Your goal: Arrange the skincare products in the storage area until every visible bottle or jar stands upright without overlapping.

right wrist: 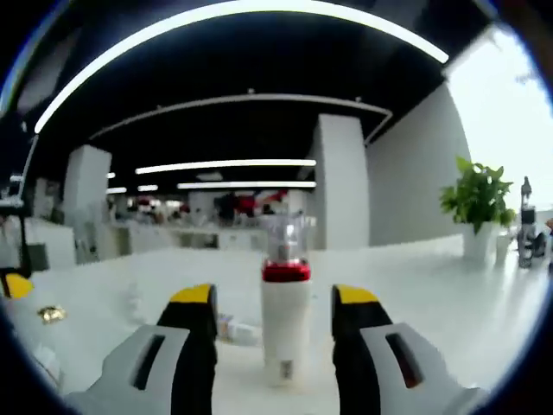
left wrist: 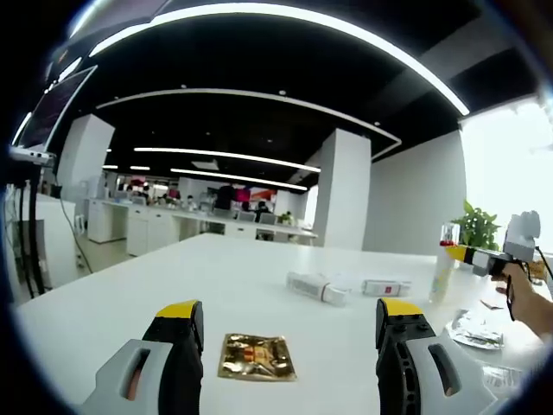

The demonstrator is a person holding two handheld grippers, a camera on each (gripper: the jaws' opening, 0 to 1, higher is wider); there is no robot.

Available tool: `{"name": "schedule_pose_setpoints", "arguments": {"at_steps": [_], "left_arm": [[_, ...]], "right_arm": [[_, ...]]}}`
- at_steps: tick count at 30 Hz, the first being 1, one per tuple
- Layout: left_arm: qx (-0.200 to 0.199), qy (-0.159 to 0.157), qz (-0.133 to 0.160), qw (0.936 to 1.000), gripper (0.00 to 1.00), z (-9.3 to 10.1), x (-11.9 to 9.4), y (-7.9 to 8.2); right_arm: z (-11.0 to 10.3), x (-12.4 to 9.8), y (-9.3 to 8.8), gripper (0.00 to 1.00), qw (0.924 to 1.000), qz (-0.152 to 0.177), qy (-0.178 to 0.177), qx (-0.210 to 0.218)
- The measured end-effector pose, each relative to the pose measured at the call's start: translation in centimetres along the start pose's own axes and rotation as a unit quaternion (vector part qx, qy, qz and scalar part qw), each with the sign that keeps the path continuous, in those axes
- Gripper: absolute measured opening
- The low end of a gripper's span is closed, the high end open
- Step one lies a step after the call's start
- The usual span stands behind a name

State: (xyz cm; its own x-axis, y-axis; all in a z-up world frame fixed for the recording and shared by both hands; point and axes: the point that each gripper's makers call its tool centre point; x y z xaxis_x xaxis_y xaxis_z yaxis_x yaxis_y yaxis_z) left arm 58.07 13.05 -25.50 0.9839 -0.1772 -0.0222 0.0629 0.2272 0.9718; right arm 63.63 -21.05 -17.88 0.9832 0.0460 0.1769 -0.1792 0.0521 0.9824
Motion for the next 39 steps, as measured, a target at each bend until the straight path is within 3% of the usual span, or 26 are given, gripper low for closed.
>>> {"name": "schedule_pose_setpoints", "arguments": {"at_steps": [3, 6, 9, 12, 13, 15, 16, 17, 18, 19, 22, 23, 24, 25, 26, 27, 28, 29, 30, 31, 33, 34, 35, 38, 39], "left_arm": [[0.000, -0.001, 0.000, 1.0000, 0.84, 0.0, 0.1, 0.0], [0.002, -0.003, 0.000, 1.0000, 0.84, 0.1, 0.2, 0.0], [0.004, -0.002, 0.000, 1.0000, 0.84, 0.1, 0.2, -0.1], [0.006, -0.002, -0.002, 1.0000, 0.84, 0.1, 0.2, -0.2], [0.007, -0.001, -0.002, 1.0000, 0.84, 0.1, 0.2, -0.2], [0.008, 0.000, 0.001, 1.0000, 0.84, 0.1, 0.1, 0.0], [0.008, 0.001, 0.003, 1.0000, 0.84, 0.1, 0.1, 0.1], [0.006, 0.001, 0.004, 1.0000, 0.84, 0.1, 0.1, 0.1], [0.003, 0.001, 0.006, 1.0000, 0.84, 0.1, 0.2, 0.2], [0.001, 0.000, 0.008, 1.0000, 0.84, 0.2, 0.2, 0.2], [0.000, -0.003, 0.008, 1.0000, 0.84, 0.4, 0.4, 0.3], [0.000, -0.004, 0.008, 1.0000, 0.84, 0.5, 0.4, 0.3], [0.002, -0.007, 0.007, 1.0000, 0.84, 0.7, 0.4, 0.3], [0.004, -0.008, 0.007, 0.9999, 0.84, 0.8, 0.4, 0.3], [0.006, -0.011, 0.009, 0.9999, 0.84, 1.1, 0.4, 0.4], [0.008, -0.012, 0.011, 0.9998, 0.84, 1.3, 0.4, 0.5], [0.011, -0.014, 0.013, 0.9998, 0.84, 1.4, 0.4, 0.6], [0.014, -0.015, 0.012, 0.9997, 0.84, 1.5, 0.4, 0.5], [0.017, -0.015, 0.010, 0.9997, 0.84, 1.6, 0.5, 0.5], [0.019, -0.017, 0.007, 0.9996, 0.84, 1.7, 0.5, 0.4], [0.023, -0.023, 0.005, 0.9995, 0.84, 2.2, 0.5, 0.4], [0.026, -0.031, 0.010, 0.9991, 0.84, 2.7, 0.4, 0.7], [0.038, -0.036, 0.017, 0.9985, 0.84, 3.2, 0.4, 0.9], [0.082, -0.039, 0.007, 0.9958, 0.84, 4.0, 0.1, 0.5], [0.096, -0.041, 0.008, 0.9945, 0.84, 4.4, 0.1, 0.5]], "right_arm": [[-1.4, -0.4, 1.6, 0.45, 0.9992, 0.027, 0.027, -0.008], [-3.7, -0.8, 2.9, 0.46, 0.9965, 0.052, 0.061, -0.022], [-6.0, -0.9, 3.4, 0.45, 0.9931, 0.060, 0.098, -0.022], [-8.5, -0.4, 3.0, 0.37, 0.9888, 0.056, 0.137, -0.019], [-9.8, 0.3, 2.6, 0.34, 0.9845, 0.054, 0.164, -0.029], [-11.6, 1.7, 1.0, 0.32, 0.9738, 0.022, 0.212, -0.078], [-12.1, 2.5, -0.8, 0.36, 0.9672, -0.043, 0.230, -0.099], [-12.3, 3.1, -1.6, 0.40, 0.9615, -0.071, 0.241, -0.110], [-13.0, 3.7, -1.9, 0.46, 0.9510, -0.087, 0.272, -0.119], [-13.1, 4.0, -1.8, 0.53, 0.9474, -0.098, 0.279, -0.123], [-13.1, 4.9, -1.0, 0.52, 0.9373, -0.113, 0.287, -0.163], [-13.4, 5.1, -1.0, 0.54, 0.9239, -0.125, 0.304, -0.196], [-13.7, 5.0, -1.6, 0.56, 0.9083, -0.160, 0.319, -0.218], [-13.6, 5.1, -2.0, 0.58, 0.8993, -0.181, 0.323, -0.233], [-13.1, 5.3, -2.7, 0.59, 0.8812, -0.209, 0.327, -0.270], [-12.7, 5.6, -3.1, 0.61, 0.8695, -0.228, 0.328, -0.291], [-12.2, 5.8, -3.8, 0.61, 0.8535, -0.254, 0.329, -0.314], [-11.3, 5.9, -4.7, 0.61, 0.8302, -0.286, 0.324, -0.352], [-11.0, 6.0, -4.9, 0.62, 0.8227, -0.293, 0.320, -0.368], [-10.0, 6.4, -5.2, 0.60, 0.7986, -0.307, 0.304, -0.419], [-9.3, 7.2, -5.5, 0.57, 0.7600, -0.303, 0.290, -0.497], [-9.1, 7.6, -5.8, 0.57, 0.7337, -0.301, 0.289, -0.536], [-8.9, 7.8, -6.6, 0.59, 0.7155, -0.311, 0.292, -0.553], [-7.8, 7.7, -8.6, 0.56, 0.7011, -0.353, 0.283, -0.551], [-7.9, 8.1, -8.9, 0.53, 0.7022, -0.352, 0.284, -0.550]]}}
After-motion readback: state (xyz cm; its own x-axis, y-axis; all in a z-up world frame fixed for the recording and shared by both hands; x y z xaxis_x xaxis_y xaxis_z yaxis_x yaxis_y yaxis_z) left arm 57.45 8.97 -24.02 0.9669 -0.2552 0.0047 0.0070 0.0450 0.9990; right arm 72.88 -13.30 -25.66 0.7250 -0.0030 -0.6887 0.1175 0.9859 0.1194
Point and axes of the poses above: the point that each gripper's makers call its tool centre point, and the gripper's own axes: x roughly forward along the fingers, z roughly to its right, y roughly out of its top, and after that the axes turned 1 degree about -x, right-handed
